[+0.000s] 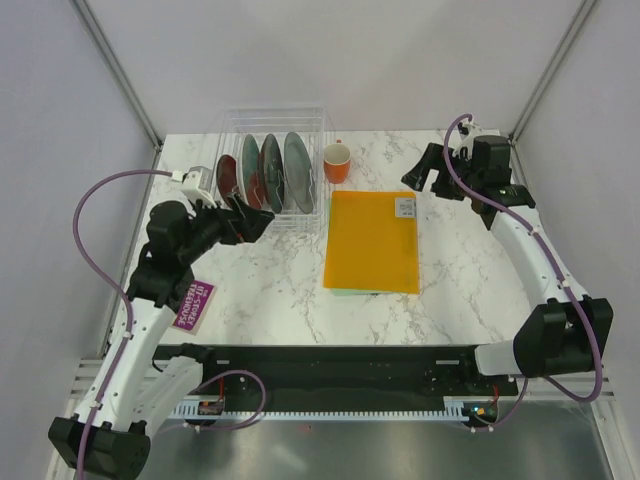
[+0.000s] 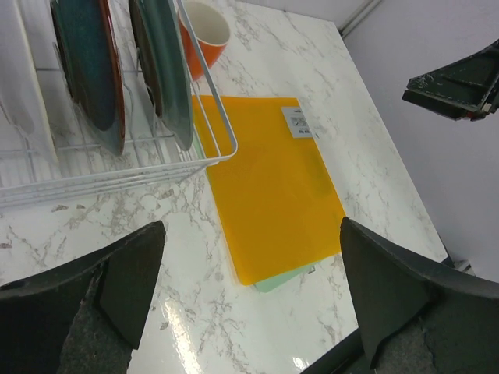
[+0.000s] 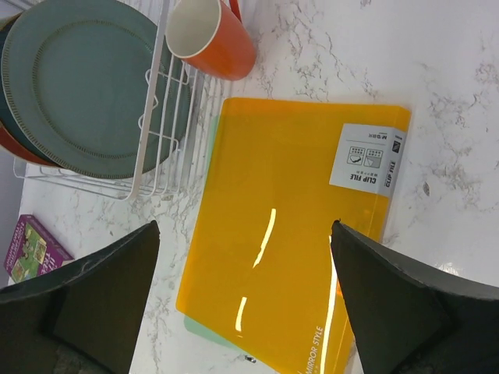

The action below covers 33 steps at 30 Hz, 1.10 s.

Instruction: Unload the plates from the dish rack

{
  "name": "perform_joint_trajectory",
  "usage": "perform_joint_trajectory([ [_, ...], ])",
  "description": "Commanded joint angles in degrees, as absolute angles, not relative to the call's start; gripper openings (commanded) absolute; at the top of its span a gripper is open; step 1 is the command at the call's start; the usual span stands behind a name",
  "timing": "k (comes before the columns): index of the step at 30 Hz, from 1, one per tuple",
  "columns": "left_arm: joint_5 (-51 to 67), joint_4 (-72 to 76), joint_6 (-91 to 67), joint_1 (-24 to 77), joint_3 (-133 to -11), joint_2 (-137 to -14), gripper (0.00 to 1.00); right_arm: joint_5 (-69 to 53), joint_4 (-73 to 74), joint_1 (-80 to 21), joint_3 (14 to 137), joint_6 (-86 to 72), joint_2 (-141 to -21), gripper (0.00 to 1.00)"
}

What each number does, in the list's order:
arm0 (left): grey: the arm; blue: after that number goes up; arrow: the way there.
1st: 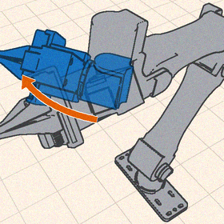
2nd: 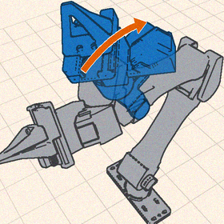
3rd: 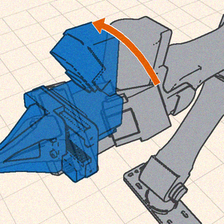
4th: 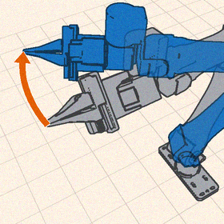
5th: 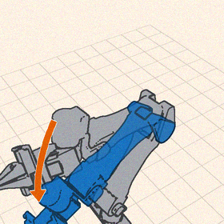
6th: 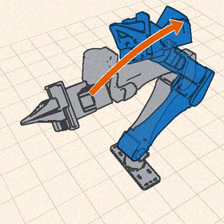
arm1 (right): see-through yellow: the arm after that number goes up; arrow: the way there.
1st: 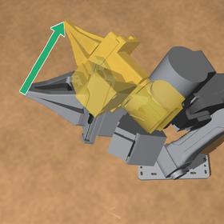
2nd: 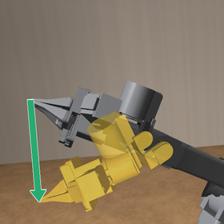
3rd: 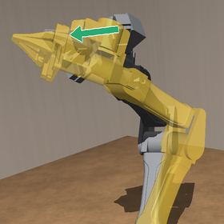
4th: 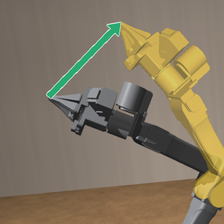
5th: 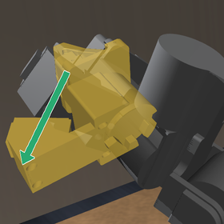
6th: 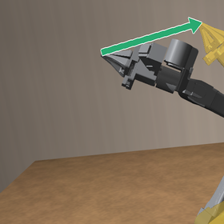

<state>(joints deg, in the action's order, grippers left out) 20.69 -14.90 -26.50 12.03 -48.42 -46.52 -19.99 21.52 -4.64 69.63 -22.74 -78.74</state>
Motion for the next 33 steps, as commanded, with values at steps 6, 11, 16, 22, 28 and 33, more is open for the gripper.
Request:
perform_joint_trajectory([
  [6, 22.67, -10.55, -20.04, 12.04, -57.55, -56.84, 1.00, -12.76, 21.97, -4.57, 75.41, -21.27, -82.87, 0.98],
  [11, 24.43, -10.29, -19.25, 12.39, -67.13, -72.73, 1.00, -13.01, 23.82, -4.57, 76.90, -19.95, -85.08, 0.98],
  [16, 14.80, -9.14, -18.28, 14.50, -72.42, -81.99, 0.98, -10.81, 24.70, -4.57, 76.03, -18.46, -85.25, 0.98],
  [22, 6.61, -7.04, -17.49, 17.75, -77.16, -90.16, 0.94, -10.37, 25.05, -4.57, 75.15, -18.28, -85.96, 0.98],
  [28, -6.40, -6.68, -14.24, 22.75, -81.73, -95.00, 0.89, -10.46, 25.57, -4.57, 75.59, -18.28, -87.80, 0.98],
  [33, -17.55, -6.68, -11.95, 25.57, -86.57, -100.01, 0.74, -9.94, 26.01, -4.66, 75.67, -18.02, -87.98, 0.98],
])
